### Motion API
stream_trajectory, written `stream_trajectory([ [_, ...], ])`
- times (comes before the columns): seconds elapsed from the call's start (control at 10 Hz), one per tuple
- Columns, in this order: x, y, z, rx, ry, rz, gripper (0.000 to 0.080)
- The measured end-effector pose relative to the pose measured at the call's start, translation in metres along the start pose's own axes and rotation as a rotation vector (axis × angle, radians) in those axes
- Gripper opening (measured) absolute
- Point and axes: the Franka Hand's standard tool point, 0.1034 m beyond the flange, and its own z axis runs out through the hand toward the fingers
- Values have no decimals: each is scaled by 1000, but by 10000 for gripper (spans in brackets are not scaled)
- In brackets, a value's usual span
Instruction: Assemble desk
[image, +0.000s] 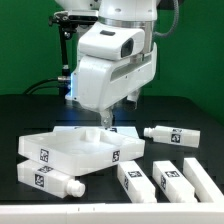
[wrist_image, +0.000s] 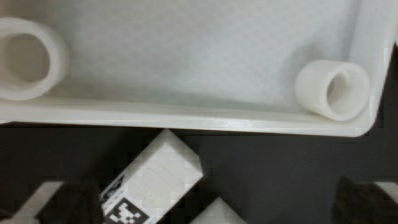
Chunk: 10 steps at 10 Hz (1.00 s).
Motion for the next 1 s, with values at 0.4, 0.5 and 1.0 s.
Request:
stream_trajectory([
  [0.4,9,8,-7,-12,11,117,650],
  [0.5,17,19,-8,-17,22,208,650],
  [1.0,32,27,-10,-17,44,352,650],
])
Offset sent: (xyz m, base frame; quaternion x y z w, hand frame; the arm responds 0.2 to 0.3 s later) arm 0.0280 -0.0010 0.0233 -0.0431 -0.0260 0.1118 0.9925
